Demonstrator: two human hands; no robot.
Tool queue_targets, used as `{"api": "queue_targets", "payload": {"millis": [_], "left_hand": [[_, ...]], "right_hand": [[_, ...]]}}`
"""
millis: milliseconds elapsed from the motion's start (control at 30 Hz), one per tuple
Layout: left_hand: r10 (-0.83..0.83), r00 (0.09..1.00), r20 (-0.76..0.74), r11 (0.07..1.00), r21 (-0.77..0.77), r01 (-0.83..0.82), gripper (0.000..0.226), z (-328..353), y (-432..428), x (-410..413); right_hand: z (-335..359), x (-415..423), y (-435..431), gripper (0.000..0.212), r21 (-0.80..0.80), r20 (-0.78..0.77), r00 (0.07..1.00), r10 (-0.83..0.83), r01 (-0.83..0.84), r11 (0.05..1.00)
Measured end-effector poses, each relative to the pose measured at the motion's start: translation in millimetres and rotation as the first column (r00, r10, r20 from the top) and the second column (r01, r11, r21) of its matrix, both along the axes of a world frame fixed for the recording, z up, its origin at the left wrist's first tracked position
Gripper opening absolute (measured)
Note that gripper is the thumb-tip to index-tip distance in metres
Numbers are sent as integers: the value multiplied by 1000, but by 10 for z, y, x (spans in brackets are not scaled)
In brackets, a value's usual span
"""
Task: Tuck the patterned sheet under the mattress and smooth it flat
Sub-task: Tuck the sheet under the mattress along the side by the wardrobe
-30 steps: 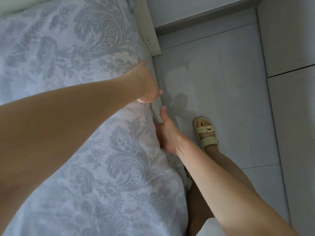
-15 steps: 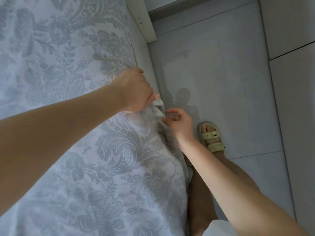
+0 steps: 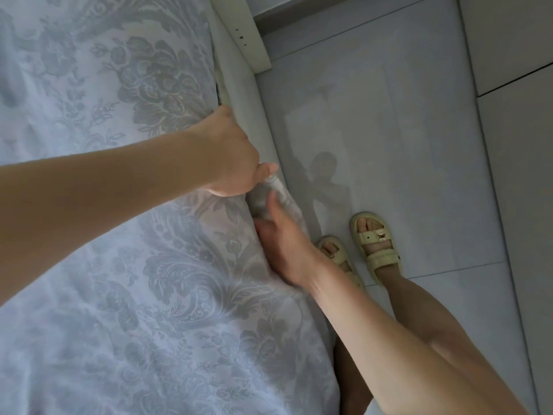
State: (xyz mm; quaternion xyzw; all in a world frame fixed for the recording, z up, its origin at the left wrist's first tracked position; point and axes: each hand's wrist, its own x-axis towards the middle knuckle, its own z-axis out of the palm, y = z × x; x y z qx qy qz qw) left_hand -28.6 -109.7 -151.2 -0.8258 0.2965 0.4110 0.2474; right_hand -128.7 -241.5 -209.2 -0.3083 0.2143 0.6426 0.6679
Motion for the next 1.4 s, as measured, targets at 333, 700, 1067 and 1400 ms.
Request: {"api": "queue_targets", "payload": {"millis": [333,700,1067,1400], "left_hand": [[182,983,-14,947,-268,-179,75,-128,161,51],[189,982,-28,953,-236,-190,86,-27,145,18],[164,986,13,955,-252,-155,69,14,145,27],[252,966,59,938,-260,-229,78,108,30,51]], "right_hand": [[-104,-147,-369,64,-367,81,962,-259,271,890],[89,36,-116,48,-146,267,921,-285,331,932],[14,322,11,84,-39,94,955,-280,284,958],[-39,404,73,97,-98,1,1000,16,-16,995]]}}
